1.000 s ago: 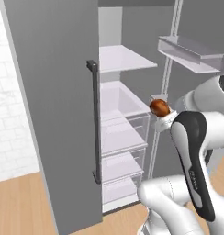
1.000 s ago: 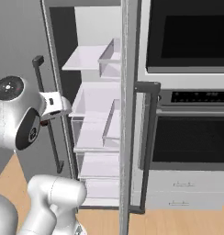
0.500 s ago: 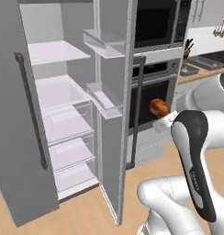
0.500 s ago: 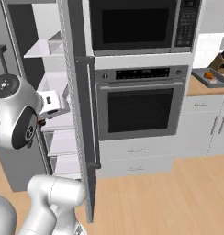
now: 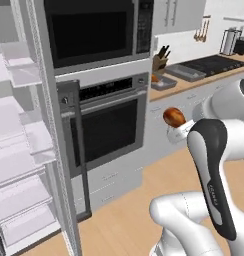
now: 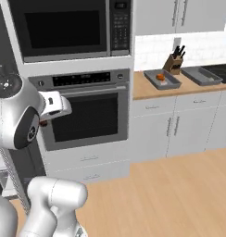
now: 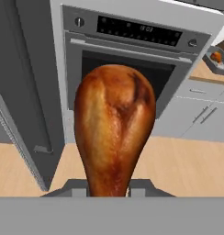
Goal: Place one garlic and one chicken drumstick in each tupperware on the nearby counter, to pack two identical lunches.
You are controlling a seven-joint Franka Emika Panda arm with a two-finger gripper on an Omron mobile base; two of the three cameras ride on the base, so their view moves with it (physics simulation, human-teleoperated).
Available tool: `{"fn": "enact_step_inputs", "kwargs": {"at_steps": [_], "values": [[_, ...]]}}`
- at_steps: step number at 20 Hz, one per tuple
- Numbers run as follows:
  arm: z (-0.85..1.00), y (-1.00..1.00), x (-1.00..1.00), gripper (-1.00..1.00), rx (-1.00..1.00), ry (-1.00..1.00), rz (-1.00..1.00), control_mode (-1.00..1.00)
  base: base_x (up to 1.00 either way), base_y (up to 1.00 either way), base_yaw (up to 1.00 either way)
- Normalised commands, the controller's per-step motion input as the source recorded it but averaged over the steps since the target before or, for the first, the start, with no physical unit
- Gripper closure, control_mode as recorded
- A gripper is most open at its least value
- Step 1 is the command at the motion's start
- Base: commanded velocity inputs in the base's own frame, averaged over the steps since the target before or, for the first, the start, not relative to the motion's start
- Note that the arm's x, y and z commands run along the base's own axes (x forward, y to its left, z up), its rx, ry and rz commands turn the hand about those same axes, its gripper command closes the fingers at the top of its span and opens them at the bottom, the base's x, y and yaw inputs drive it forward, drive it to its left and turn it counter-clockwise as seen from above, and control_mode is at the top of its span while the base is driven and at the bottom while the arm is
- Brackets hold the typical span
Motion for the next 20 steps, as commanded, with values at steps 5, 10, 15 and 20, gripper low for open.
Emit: {"fn": "enact_step_inputs", "kwargs": {"at_steps": [5, 10, 15, 20], "values": [[0.00, 0.00, 0.00, 1.00, 0.00, 0.00, 0.00, 1.00, 1.00, -1.00, -0.03], [0.00, 0.00, 0.00, 1.00, 0.00, 0.00, 0.00, 1.00, 1.00, -1.00, 0.02], [0.00, 0.00, 0.00, 1.00, 0.00, 0.00, 0.00, 1.00, 1.00, -1.00, 0.07], [0.00, 0.00, 0.00, 1.00, 0.00, 0.00, 0.00, 1.00, 1.00, -1.00, 0.13]]}}
